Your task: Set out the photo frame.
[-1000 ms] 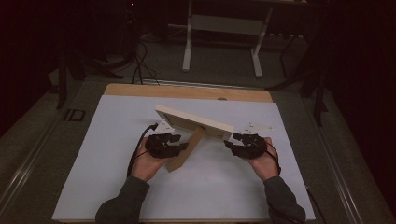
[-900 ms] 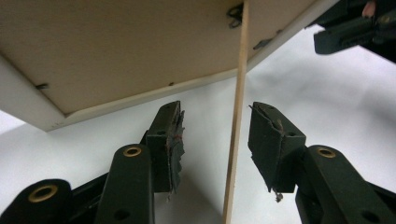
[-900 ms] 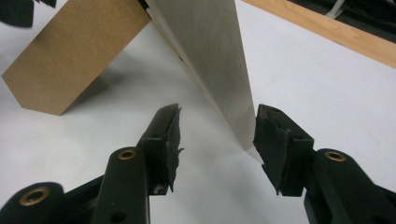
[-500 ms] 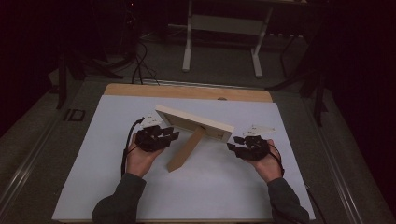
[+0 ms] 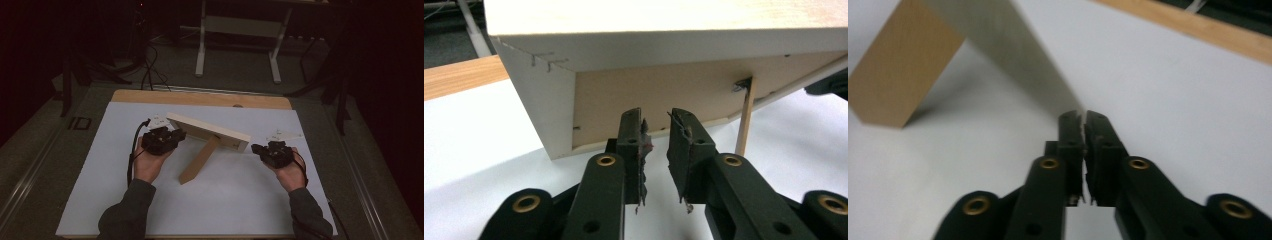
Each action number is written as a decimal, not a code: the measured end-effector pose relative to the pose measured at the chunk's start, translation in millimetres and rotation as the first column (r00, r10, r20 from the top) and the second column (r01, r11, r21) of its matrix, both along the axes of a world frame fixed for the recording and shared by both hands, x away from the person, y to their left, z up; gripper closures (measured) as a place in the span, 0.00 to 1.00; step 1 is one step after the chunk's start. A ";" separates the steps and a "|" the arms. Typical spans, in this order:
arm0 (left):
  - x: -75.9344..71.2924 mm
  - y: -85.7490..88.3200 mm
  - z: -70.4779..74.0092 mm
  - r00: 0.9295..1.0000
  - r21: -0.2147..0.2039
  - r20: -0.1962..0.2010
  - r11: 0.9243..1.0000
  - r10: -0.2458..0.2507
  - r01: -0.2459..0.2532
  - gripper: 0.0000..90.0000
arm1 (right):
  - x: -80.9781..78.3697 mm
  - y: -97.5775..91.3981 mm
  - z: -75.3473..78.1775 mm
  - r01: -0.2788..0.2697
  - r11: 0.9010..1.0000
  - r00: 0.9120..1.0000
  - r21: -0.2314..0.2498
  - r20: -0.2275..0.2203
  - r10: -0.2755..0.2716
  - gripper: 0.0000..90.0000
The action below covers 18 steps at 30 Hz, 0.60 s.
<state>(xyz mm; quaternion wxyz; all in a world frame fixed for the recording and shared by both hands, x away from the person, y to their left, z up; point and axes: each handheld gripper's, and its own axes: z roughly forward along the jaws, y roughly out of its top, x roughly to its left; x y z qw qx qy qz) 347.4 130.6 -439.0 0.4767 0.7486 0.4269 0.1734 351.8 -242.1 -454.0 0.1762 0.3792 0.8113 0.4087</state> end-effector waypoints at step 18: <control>7.0 -7.6 6.1 1.000 0.016 -0.013 1.000 0.026 -0.026 1.00 | 14.6 13.5 23.3 0.038 0.994 0.998 0.100 0.043 -0.042 1.00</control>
